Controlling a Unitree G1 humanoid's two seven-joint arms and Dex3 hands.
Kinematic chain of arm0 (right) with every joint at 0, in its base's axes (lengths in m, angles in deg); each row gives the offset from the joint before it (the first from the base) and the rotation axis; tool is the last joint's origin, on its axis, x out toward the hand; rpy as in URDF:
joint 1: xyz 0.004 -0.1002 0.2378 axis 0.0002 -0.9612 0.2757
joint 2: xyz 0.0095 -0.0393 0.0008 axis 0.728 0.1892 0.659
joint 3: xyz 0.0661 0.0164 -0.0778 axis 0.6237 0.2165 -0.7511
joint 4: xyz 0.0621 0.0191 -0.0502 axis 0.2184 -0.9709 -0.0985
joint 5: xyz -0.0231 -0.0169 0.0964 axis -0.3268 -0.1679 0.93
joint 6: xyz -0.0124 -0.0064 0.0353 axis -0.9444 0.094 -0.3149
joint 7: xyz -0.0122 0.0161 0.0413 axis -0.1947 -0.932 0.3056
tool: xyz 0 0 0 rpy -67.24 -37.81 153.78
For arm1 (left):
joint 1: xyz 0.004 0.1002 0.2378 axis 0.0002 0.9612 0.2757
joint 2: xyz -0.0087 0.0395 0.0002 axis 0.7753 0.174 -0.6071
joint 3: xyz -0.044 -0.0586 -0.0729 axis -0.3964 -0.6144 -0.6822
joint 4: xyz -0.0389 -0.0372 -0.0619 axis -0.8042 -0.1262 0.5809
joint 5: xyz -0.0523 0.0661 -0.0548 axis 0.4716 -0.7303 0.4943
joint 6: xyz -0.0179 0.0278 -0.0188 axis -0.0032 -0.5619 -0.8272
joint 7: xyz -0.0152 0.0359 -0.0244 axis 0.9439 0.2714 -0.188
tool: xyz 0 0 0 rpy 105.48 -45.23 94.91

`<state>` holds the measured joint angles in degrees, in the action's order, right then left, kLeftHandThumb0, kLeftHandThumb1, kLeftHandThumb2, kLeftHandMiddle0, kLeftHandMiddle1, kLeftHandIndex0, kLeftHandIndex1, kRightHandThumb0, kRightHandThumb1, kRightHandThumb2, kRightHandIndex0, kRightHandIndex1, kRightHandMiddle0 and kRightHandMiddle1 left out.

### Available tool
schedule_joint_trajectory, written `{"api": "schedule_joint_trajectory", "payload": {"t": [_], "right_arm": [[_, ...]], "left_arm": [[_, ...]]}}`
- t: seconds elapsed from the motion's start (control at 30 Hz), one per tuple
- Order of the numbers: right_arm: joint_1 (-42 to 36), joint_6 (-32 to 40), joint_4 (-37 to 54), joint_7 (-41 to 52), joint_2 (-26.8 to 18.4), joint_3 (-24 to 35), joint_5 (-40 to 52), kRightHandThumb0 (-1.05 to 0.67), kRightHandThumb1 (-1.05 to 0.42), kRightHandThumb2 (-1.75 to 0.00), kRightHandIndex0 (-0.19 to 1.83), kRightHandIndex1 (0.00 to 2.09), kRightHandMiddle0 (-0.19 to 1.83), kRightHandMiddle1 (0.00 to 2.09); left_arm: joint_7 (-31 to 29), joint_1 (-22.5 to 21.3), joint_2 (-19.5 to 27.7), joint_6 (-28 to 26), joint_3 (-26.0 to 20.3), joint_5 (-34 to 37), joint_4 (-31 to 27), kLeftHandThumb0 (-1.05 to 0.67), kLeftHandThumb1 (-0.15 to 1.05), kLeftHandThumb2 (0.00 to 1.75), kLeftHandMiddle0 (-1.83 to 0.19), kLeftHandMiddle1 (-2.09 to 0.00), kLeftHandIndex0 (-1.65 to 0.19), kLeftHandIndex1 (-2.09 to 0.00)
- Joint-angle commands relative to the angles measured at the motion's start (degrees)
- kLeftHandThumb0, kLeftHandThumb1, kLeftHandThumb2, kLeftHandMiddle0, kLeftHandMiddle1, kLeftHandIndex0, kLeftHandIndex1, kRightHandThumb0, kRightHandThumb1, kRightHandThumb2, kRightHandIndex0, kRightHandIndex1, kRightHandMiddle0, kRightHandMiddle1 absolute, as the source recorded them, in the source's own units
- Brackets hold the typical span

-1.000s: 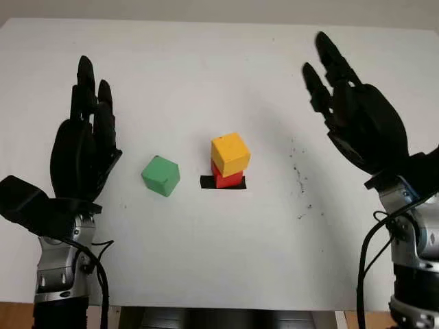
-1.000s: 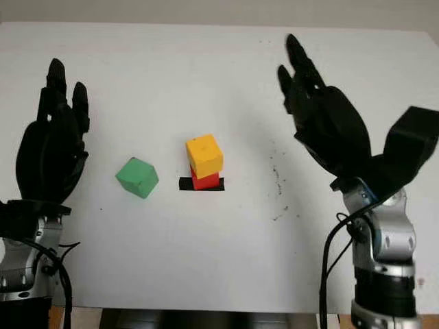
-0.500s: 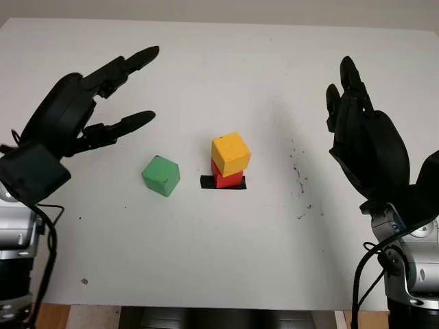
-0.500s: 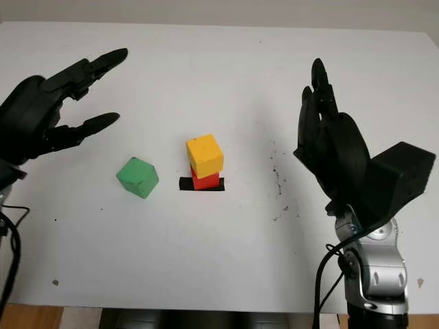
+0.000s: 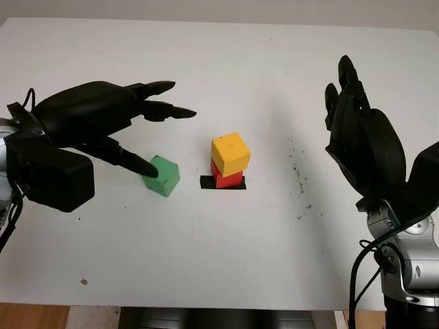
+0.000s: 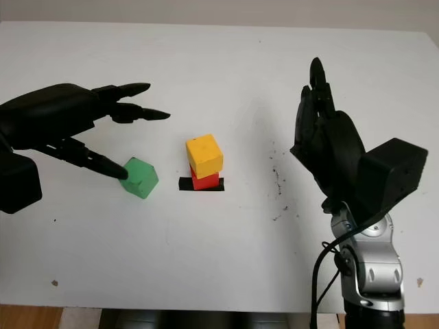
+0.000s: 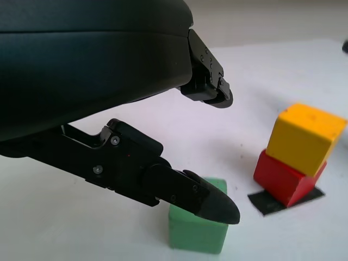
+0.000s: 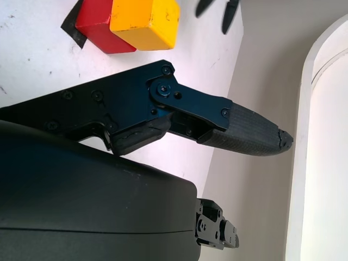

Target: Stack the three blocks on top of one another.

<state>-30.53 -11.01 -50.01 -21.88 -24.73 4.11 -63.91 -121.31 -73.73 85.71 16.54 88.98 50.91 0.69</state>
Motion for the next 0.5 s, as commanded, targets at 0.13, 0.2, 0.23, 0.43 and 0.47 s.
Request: {"api": "schedule_joint_trajectory", "payload": {"t": [0.13, 0.2, 0.23, 0.43, 0.47], "right_arm": [[0.0, 0.6, 1.0, -0.5, 0.4, -0.2, -0.4, -0.8, -1.05, -0.81, -0.19, 0.0, -0.19, 0.0], [-0.1, 0.4, 1.1, -0.6, 0.5, -0.1, -0.3, -0.8, -1.05, -0.8, -0.19, 0.0, -0.19, 0.0], [-0.2, 0.3, 1.2, -0.5, 0.5, 0.0, -0.2, -0.8, -1.05, -0.8, -0.19, 0.0, -0.19, 0.0], [-0.4, -0.1, 1.0, -0.2, 0.3, 0.3, -0.1, -0.79, -1.05, -0.8, -0.19, 0.0, -0.19, 0.0], [-0.4, -0.1, 1.0, -0.1, 0.3, 0.3, 0.0, -0.79, -1.05, -0.8, -0.19, 0.0, -0.19, 0.0]], "left_arm": [[-2.5, -0.1, 2.7, 0.5, 0.7, -0.8, -1.8, -0.81, 0.91, 0.06, 0.05, -0.04, -0.35, -0.05], [-1.9, 0.4, 3.0, 0.4, 0.8, -3.1, -3.0, -0.81, 0.91, 0.06, 0.05, -0.05, -0.35, -0.05], [-1.8, 0.6, 3.2, 0.0, 0.9, -4.4, -3.9, -0.81, 0.92, 0.06, 0.06, -0.04, -0.35, -0.05], [1.3, 3.4, 2.4, -0.8, 0.9, -9.0, -7.2, -0.83, 0.93, 0.06, 0.05, -0.06, -0.35, -0.05], [2.0, 4.0, 2.3, -0.7, 1.1, -9.8, -7.4, -0.83, 0.93, 0.06, 0.05, -0.05, -0.35, -0.05]]}}
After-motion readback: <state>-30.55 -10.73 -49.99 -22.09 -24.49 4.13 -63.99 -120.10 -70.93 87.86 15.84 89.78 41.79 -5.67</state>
